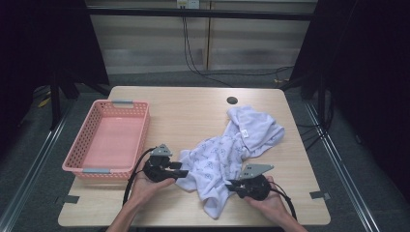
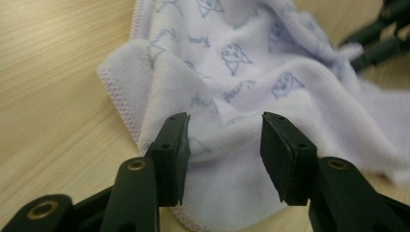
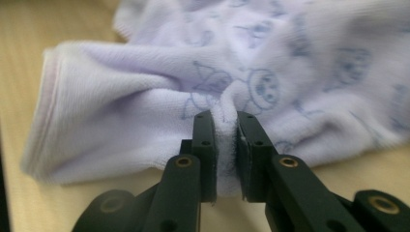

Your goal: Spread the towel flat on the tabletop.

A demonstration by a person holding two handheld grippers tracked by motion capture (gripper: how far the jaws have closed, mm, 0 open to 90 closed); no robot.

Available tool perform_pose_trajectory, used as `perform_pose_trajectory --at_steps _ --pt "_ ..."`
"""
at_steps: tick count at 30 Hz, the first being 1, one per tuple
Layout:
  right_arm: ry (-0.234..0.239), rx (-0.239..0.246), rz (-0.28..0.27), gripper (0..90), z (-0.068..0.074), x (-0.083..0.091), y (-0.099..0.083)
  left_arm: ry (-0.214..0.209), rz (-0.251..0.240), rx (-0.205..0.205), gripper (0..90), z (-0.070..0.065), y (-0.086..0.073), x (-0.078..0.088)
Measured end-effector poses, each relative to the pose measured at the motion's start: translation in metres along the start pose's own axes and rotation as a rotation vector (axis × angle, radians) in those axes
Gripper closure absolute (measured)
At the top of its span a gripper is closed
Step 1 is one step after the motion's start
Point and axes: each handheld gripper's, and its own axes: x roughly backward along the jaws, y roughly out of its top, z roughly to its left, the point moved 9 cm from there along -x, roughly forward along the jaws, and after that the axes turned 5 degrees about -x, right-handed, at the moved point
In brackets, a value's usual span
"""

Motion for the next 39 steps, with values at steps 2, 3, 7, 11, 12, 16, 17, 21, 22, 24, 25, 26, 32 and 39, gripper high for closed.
perform_pose_trajectory --at_steps 2,3,7,11,12,16,17,21,22,24,25,26,32,39 --pt "-0.027 -0.052 -0.045 81.2 -0.023 0.014 0.006 -0.033 0.011 -0.058 58.2 -0.011 0.000 -0.001" --pt "-0.045 -0.057 -0.056 81.3 -0.029 0.018 0.007 -0.047 0.012 -0.067 60.3 -0.016 0.000 -0.002" --pt "-0.119 -0.099 -0.087 81.4 -0.065 0.039 0.013 -0.097 0.039 -0.119 69.6 -0.032 -0.002 -0.005" --pt "-0.170 -0.123 -0.101 81.2 -0.088 0.045 0.015 -0.149 0.026 -0.153 70.9 -0.050 -0.001 -0.007" --pt "-0.171 -0.129 -0.101 81.2 -0.091 0.044 0.016 -0.149 0.026 -0.153 70.5 -0.050 -0.001 -0.007" --pt "-0.165 -0.130 -0.087 80.0 -0.095 0.033 0.017 -0.175 0.041 -0.187 61.2 -0.062 0.000 -0.018" --pt "-0.158 -0.133 -0.081 79.4 -0.093 0.030 0.016 -0.188 0.045 -0.209 59.8 -0.066 0.002 -0.025" --pt "-0.148 -0.131 -0.079 75.4 -0.090 0.030 0.013 -0.203 0.077 -0.225 55.9 -0.071 -0.001 -0.035" --pt "-0.142 -0.138 -0.086 71.8 -0.089 0.033 0.012 -0.199 0.081 -0.229 54.3 -0.072 -0.001 -0.037" --pt "-0.137 -0.151 -0.096 66.0 -0.086 0.040 0.007 -0.189 0.102 -0.258 50.7 -0.075 -0.004 -0.041" --pt "-0.136 -0.150 -0.098 63.7 -0.085 0.042 0.006 -0.189 0.102 -0.258 50.7 -0.075 -0.004 -0.041" --pt "-0.138 -0.155 -0.104 62.3 -0.082 0.048 0.003 -0.145 0.098 -0.285 51.4 -0.076 -0.005 -0.043" --pt "-0.132 -0.159 -0.123 55.1 -0.072 0.065 -0.009 -0.092 0.113 -0.300 85.3 -0.071 -0.005 -0.042" --pt "-0.080 -0.165 -0.157 46.4 -0.039 0.086 -0.026 -0.164 -0.158 -0.099 86.2 -0.057 0.042 -0.007"
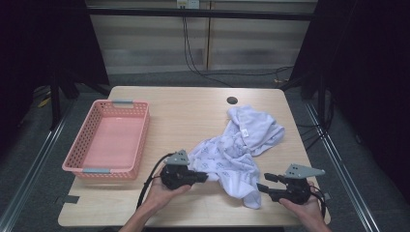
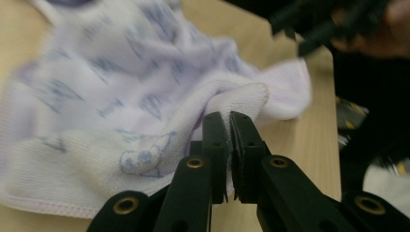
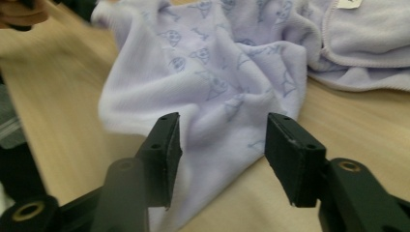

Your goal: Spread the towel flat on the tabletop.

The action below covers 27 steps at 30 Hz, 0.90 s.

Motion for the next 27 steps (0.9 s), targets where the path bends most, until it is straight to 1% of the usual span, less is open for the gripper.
perform_pose_trajectory --at_steps 1,2,3,5,6,7,8,9,10,11,12,13,14,15,16,17,18,20,21,22,23,24,25,26,27 --pt "0.000 0.000 0.000 46.4 0.000 0.000 0.000 0.000 0.000 0.000 86.1 0.000 0.000 0.000" --pt "0.016 -0.007 -0.009 44.4 0.008 0.006 -0.005 0.016 -0.056 0.029 86.1 0.008 0.011 0.009" --pt "0.024 -0.002 -0.006 43.2 0.013 0.007 -0.007 0.020 -0.068 0.037 86.1 0.012 0.014 0.012" --pt "0.020 0.005 0.005 40.8 0.017 0.007 -0.011 0.040 -0.083 0.042 86.1 0.017 0.017 0.016" --pt "0.027 0.008 0.023 40.5 0.019 0.004 -0.015 0.042 -0.094 0.050 86.1 0.020 0.019 0.018" --pt "0.027 0.008 0.023 40.5 0.019 0.004 -0.015 0.042 -0.094 0.050 86.1 0.020 0.019 0.018" --pt "0.030 0.019 0.066 40.3 0.021 -0.004 -0.021 0.053 -0.122 0.064 86.1 0.024 0.024 0.022" --pt "0.030 0.019 0.066 40.3 0.021 -0.004 -0.021 0.053 -0.122 0.064 86.1 0.024 0.024 0.022" --pt "0.029 0.032 0.102 39.5 0.021 -0.012 -0.024 0.053 -0.151 0.086 86.1 0.028 0.028 0.027" --pt "0.036 0.037 0.119 39.5 0.022 -0.016 -0.025 0.057 -0.165 0.090 86.1 0.030 0.031 0.030" --pt "0.027 0.051 0.133 39.3 0.021 -0.019 -0.027 0.067 -0.182 0.089 86.1 0.032 0.035 0.035" --pt "0.019 0.064 0.152 39.2 0.021 -0.022 -0.028 0.067 -0.182 0.089 86.1 0.032 0.035 0.035" --pt "0.019 0.064 0.152 39.2 0.021 -0.022 -0.028 0.080 -0.208 0.098 86.1 0.034 0.039 0.041" --pt "0.011 0.076 0.175 38.9 0.021 -0.025 -0.031 0.096 -0.238 0.112 86.2 0.038 0.043 0.049" --pt "-0.007 0.086 0.192 40.2 0.020 -0.026 -0.034 0.101 -0.250 0.120 86.3 0.041 0.044 0.053" --pt "-0.021 0.092 0.195 42.1 0.018 -0.027 -0.034 0.108 -0.261 0.126 86.4 0.042 0.045 0.058" --pt "-0.035 0.086 0.199 43.4 0.015 -0.026 -0.035 0.121 -0.268 0.124 86.5 0.045 0.045 0.064" --pt "-0.064 0.057 0.191 48.7 0.007 -0.026 -0.033 0.121 -0.274 0.129 86.6 0.045 0.043 0.070" --pt "-0.068 0.054 0.191 56.2 0.004 -0.026 -0.033 0.125 -0.271 0.125 86.6 0.046 0.043 0.070" --pt "-0.065 0.057 0.186 58.2 0.003 -0.026 -0.032 0.128 -0.270 0.129 86.7 0.045 0.042 0.071" --pt "-0.064 0.061 0.178 57.1 0.002 -0.027 -0.030 0.132 -0.273 0.130 86.7 0.046 0.042 0.071" --pt "-0.050 0.028 0.184 58.9 0.001 -0.031 -0.030 0.132 -0.267 0.131 86.7 0.047 0.040 0.072" --pt "-0.050 0.028 0.184 58.9 0.001 -0.031 -0.030 0.132 -0.267 0.131 86.7 0.047 0.040 0.072" --pt "-0.072 0.059 0.178 67.9 -0.002 -0.032 -0.027 0.147 -0.267 0.132 86.8 0.049 0.039 0.074" --pt "-0.072 0.048 0.180 73.9 -0.003 -0.033 -0.027 0.147 -0.267 0.132 86.9 0.049 0.039 0.074"
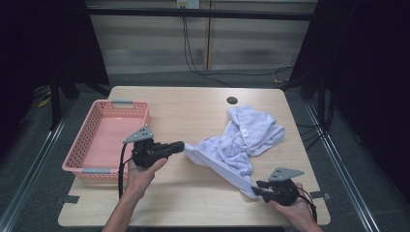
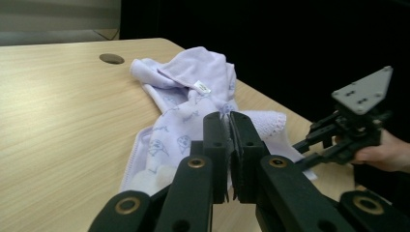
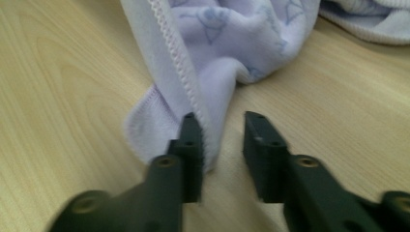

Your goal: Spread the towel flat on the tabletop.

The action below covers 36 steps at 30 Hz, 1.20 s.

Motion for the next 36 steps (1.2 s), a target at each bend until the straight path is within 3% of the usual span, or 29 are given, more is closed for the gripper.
perform_pose_trajectory --at_steps 3,4,7,10,14,16,17,18,19,20,21,23,25,27,28,29,32,33,34,35,36 --pt "-0.002 -0.022 0.004 84.2 -0.006 0.000 0.000 0.008 -0.003 0.007 87.0 0.003 -0.001 0.002" --pt "-0.030 -0.033 -0.023 88.0 -0.012 0.005 0.004 0.004 0.007 -0.003 87.0 0.001 -0.002 0.002" --pt "-0.076 -0.087 -0.120 88.4 -0.030 0.024 0.020 -0.014 0.000 -0.005 87.1 -0.003 0.002 0.000" --pt "-0.102 -0.136 -0.202 88.4 -0.048 0.043 0.038 -0.014 0.000 -0.010 87.1 -0.005 0.006 -0.006" --pt "-0.126 -0.155 -0.312 88.5 -0.065 0.068 0.078 -0.009 -0.031 -0.004 87.1 -0.001 0.020 -0.009" --pt "-0.128 -0.153 -0.331 88.5 -0.067 0.072 0.087 -0.003 -0.038 -0.008 87.1 0.001 0.028 -0.008" --pt "-0.130 -0.139 -0.373 88.5 -0.074 0.082 0.115 0.008 -0.054 -0.017 87.1 0.004 0.041 -0.007" --pt "-0.130 -0.139 -0.373 88.5 -0.074 0.082 0.115 0.008 -0.054 -0.017 87.1 0.004 0.041 -0.007" --pt "-0.123 -0.129 -0.405 88.5 -0.079 0.087 0.135 0.022 -0.072 -0.020 87.1 0.009 0.054 -0.006" --pt "-0.124 -0.128 -0.418 88.5 -0.082 0.089 0.146 0.022 -0.072 -0.020 87.1 0.009 0.054 -0.006" --pt "-0.124 -0.125 -0.430 88.5 -0.086 0.091 0.159 0.036 -0.090 -0.024 87.1 0.014 0.068 -0.004" --pt "-0.124 -0.130 -0.435 88.5 -0.087 0.093 0.166 0.042 -0.100 -0.030 87.1 0.017 0.077 -0.003" --pt "-0.127 -0.116 -0.463 88.5 -0.095 0.102 0.196 0.046 -0.117 -0.031 87.1 0.023 0.093 -0.002" --pt "-0.133 -0.112 -0.482 88.5 -0.101 0.109 0.216 0.054 -0.126 -0.046 87.1 0.024 0.111 -0.003" --pt "-0.133 -0.112 -0.482 88.5 -0.101 0.109 0.216 0.054 -0.126 -0.046 87.1 0.024 0.111 -0.003" --pt "-0.147 -0.113 -0.503 88.5 -0.107 0.118 0.236 0.057 -0.146 -0.066 87.1 0.023 0.129 -0.002" --pt "-0.169 -0.118 -0.543 88.5 -0.117 0.136 0.265 0.065 -0.159 -0.101 87.1 0.020 0.156 -0.004" --pt "-0.178 -0.114 -0.554 88.6 -0.119 0.141 0.273 0.067 -0.165 -0.118 87.2 0.018 0.169 -0.004" --pt "-0.178 -0.114 -0.554 88.6 -0.119 0.141 0.273 0.067 -0.165 -0.118 87.2 0.018 0.169 -0.004" --pt "-0.186 -0.111 -0.602 88.6 -0.122 0.161 0.296 0.069 -0.189 -0.146 87.2 0.014 0.192 -0.001" --pt "-0.193 -0.110 -0.620 88.6 -0.123 0.170 0.305 0.068 -0.214 -0.154 87.2 0.011 0.205 0.001"
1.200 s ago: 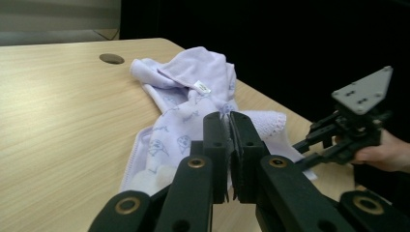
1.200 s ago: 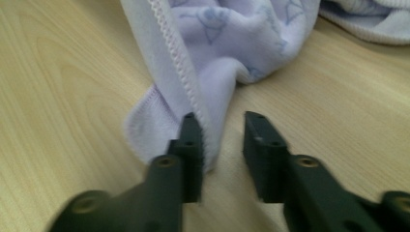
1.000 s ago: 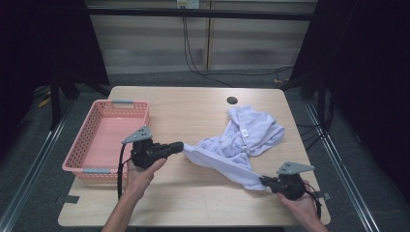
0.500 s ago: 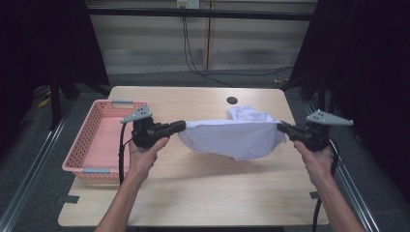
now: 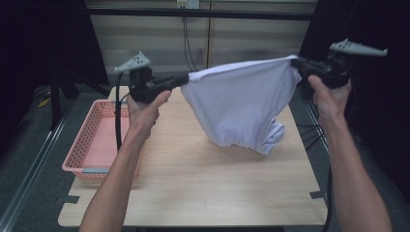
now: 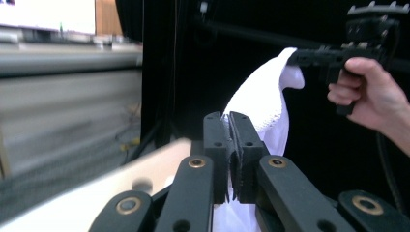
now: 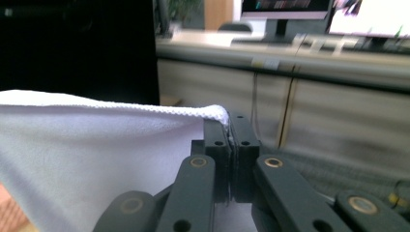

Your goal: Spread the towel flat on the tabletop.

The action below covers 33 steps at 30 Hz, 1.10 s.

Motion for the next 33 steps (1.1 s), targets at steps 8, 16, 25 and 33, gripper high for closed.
perform_pose_trajectory --at_steps 8,16,25,33 --pt "0.051 0.051 -0.088 88.8 0.022 0.031 0.034 -0.013 -0.019 -0.051 87.1 -0.013 0.027 0.015" --pt "0.154 0.025 0.127 88.8 0.047 0.061 -0.110 -0.123 0.144 0.070 87.0 -0.047 -0.117 0.049" --pt "0.215 0.029 0.350 88.6 0.083 0.122 -0.241 -0.220 0.308 0.119 85.7 -0.098 -0.215 0.089" --pt "0.288 -0.023 0.418 57.5 0.100 0.144 -0.301 -0.200 0.388 0.177 70.6 -0.094 -0.262 0.116"
